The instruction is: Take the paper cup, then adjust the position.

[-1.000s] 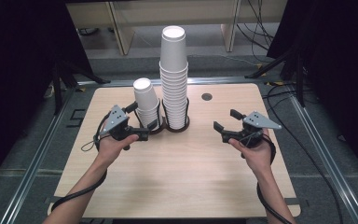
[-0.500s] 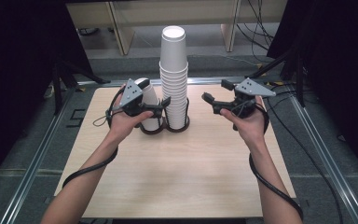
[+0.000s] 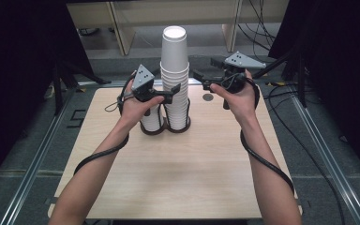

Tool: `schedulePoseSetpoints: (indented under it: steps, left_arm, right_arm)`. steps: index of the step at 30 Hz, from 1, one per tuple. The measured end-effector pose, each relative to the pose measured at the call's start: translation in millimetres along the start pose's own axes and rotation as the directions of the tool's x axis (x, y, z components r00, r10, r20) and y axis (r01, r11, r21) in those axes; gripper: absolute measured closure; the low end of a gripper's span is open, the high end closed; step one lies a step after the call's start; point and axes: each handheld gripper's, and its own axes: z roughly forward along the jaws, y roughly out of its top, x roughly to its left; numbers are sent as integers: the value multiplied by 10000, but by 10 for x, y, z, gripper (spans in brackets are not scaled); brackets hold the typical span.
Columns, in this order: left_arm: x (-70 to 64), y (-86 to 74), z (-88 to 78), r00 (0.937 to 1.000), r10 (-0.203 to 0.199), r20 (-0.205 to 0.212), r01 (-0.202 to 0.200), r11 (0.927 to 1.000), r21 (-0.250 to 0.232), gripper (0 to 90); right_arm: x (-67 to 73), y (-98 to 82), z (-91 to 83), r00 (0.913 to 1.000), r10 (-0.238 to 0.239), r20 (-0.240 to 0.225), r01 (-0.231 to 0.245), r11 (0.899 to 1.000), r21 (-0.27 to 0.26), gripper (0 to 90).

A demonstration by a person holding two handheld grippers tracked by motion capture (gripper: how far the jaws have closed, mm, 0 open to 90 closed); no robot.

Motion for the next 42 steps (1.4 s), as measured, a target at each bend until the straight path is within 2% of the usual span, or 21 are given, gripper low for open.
schedulePoseSetpoints:
  steps: [6,8,9,10,16,19,20,21,23,29,30,33,34,35,42]
  left_arm:
    - [60,-8,61,10000,-37,-50,37,9999,101,0]
    - [92,-9,73,9998,-176,-38,177,9998,131,0]
    - [100,-6,77,9997,-232,19,232,9997,113,0]
    - [115,3,77,9999,-118,-34,119,9998,153,0]
    - [128,58,109,9998,-133,112,131,9998,173,0]
    - [133,63,156,9997,-171,186,165,9993,321,0]
    - [139,57,164,9996,-201,173,195,9993,328,0]
    - [143,52,172,9996,-209,166,204,9993,315,0]
    - [146,50,178,9995,-246,205,240,9993,277,0]
    - [150,63,176,9991,-353,233,351,9993,118,24]
    - [169,72,175,9981,-560,246,558,9984,64,39]
    - [192,83,182,9981,-513,327,512,9987,65,55]
    - [197,92,199,9975,-576,400,572,9983,116,51]
    - [203,96,205,9974,-589,422,585,9982,123,49]
    - [217,99,216,9972,-554,499,547,9984,152,46]
  right_arm:
    - [-28,66,65,9999,145,-71,-146,9999,-82,154]
    - [-41,93,101,9999,43,-101,-44,10000,-63,155]
    - [-38,97,113,9997,160,-188,-162,9998,-94,154]
    - [-41,101,123,9998,138,-170,-140,9999,-68,154]
    - [-60,114,178,9989,307,-344,-313,9993,-181,154]
    - [-56,132,228,9987,221,-460,-226,9997,-93,154]
    - [-40,142,252,9978,400,-526,-398,9992,40,155]
    - [-43,161,280,9988,116,-486,-116,9999,-7,155]
    - [-17,194,341,9984,-46,-569,53,9999,115,155]
    - [80,317,500,9957,-277,-882,291,9995,157,154]
    - [86,344,531,9958,-333,-855,353,9992,212,155]
    - [92,394,596,9951,-317,-932,342,9991,261,155]
    - [108,434,643,9950,-222,-971,265,9987,438,154]
    - [107,446,670,9945,-343,-989,380,9987,351,155]
    - [121,494,735,9946,-305,-993,346,9986,400,153]
